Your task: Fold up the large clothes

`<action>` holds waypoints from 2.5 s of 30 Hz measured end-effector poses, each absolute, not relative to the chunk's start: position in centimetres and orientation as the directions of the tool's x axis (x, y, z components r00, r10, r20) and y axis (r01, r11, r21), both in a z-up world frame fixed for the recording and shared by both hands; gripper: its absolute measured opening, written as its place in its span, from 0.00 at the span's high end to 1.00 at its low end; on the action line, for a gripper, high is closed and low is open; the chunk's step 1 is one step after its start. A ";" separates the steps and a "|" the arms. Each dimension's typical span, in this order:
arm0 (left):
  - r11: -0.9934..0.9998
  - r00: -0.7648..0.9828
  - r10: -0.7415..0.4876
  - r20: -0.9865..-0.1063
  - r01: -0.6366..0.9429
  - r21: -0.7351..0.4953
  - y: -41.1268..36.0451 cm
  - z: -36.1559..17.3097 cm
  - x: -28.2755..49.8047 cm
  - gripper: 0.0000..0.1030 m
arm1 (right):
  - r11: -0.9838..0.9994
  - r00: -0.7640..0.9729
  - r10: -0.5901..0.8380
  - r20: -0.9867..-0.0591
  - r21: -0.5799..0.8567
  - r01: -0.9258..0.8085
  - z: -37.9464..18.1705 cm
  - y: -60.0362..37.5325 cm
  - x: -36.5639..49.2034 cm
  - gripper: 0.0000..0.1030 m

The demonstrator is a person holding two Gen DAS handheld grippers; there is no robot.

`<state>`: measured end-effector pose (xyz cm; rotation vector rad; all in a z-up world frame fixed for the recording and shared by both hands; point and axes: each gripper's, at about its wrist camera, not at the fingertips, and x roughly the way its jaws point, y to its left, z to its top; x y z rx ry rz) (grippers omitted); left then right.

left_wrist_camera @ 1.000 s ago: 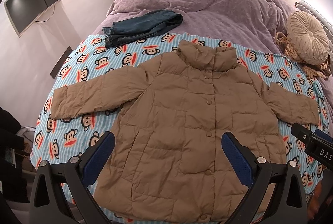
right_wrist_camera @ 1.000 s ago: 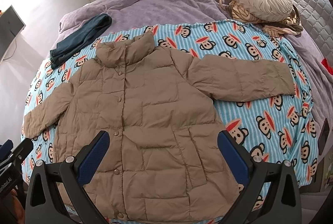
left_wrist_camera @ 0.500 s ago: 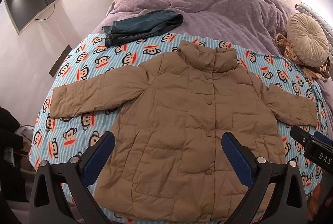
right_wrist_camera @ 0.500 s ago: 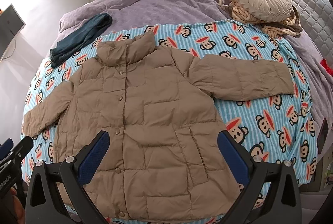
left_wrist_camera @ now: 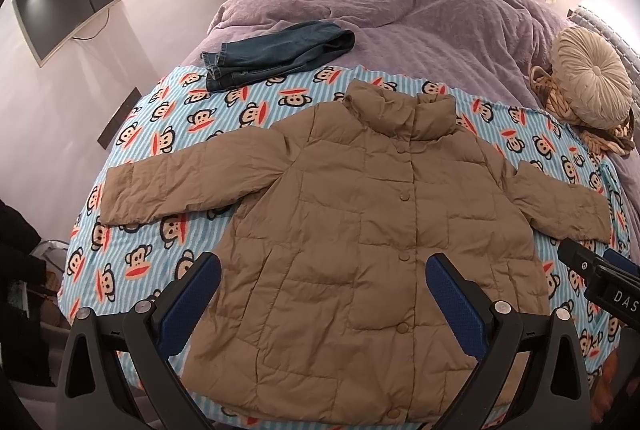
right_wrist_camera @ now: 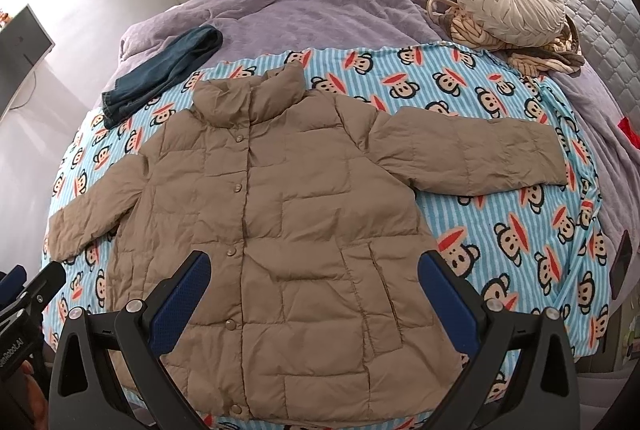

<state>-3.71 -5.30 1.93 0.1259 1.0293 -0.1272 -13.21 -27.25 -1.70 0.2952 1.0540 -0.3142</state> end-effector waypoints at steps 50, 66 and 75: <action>0.916 0.375 -0.234 -0.897 -0.224 -0.332 24.9 -16.9 10.6 0.00 | 0.963 0.280 0.078 -0.957 0.145 0.227 -13.2 -10.3 -0.8 0.00; 0.726 0.547 -0.315 -0.776 -0.388 -0.568 31.9 -23.1 17.9 0.02 | 0.977 0.240 0.131 -0.962 0.166 0.132 -17.6 -1.6 5.3 0.00; 0.786 0.593 -0.320 -0.739 -0.269 -0.557 32.7 -20.4 20.2 0.95 | 0.962 0.340 0.152 -0.928 0.217 0.164 -17.4 -1.1 9.9 0.01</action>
